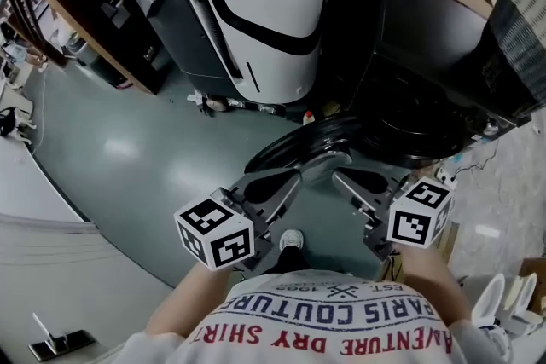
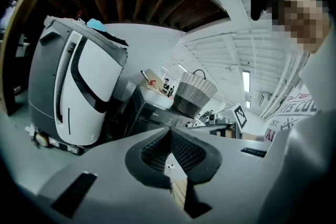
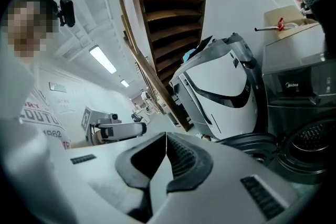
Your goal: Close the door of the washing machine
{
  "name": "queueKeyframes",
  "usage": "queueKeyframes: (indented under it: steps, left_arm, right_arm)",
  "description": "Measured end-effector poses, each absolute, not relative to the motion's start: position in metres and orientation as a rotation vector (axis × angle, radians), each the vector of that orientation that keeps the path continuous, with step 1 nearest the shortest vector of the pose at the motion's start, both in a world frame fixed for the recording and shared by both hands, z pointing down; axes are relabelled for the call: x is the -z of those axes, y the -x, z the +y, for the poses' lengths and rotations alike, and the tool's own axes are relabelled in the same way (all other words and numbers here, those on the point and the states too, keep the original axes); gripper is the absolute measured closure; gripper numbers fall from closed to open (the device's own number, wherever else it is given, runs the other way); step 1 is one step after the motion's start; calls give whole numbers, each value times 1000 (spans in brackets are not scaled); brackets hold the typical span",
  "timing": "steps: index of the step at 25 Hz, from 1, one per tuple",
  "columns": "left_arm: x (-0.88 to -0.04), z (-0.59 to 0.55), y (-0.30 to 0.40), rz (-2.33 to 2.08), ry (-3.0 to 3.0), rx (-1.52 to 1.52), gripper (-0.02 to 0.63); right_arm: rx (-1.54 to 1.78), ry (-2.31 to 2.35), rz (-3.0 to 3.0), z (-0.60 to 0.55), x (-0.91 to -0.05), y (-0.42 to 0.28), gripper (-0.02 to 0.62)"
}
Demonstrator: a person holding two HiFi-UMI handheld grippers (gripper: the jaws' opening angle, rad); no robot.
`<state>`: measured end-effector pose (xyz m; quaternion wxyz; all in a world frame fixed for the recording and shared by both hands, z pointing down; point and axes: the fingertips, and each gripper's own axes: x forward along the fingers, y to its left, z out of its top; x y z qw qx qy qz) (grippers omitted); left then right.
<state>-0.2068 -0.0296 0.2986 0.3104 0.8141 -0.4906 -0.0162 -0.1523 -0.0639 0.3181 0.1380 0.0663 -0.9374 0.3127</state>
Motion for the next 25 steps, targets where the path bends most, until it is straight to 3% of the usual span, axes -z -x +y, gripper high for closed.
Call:
queueKeyframes:
  steps: [9, 17, 20, 25]
  left_arm:
    - [-330, -21, 307, -1385, -1998, 88, 581]
    - [-358, -6, 351, -1426, -1900, 106, 581]
    - [-367, 4, 360, -1436, -1858, 123, 581]
    - [-380, 22, 378, -1469, -1796, 135, 581]
  right_arm:
    - [-815, -201, -2589, -81, -376, 237, 572]
    - [-609, -84, -2478, -81, -433, 291, 562]
    - [-435, 24, -2399, -76, -452, 305, 438]
    - [-52, 225, -2225, -67, -493, 323, 380]
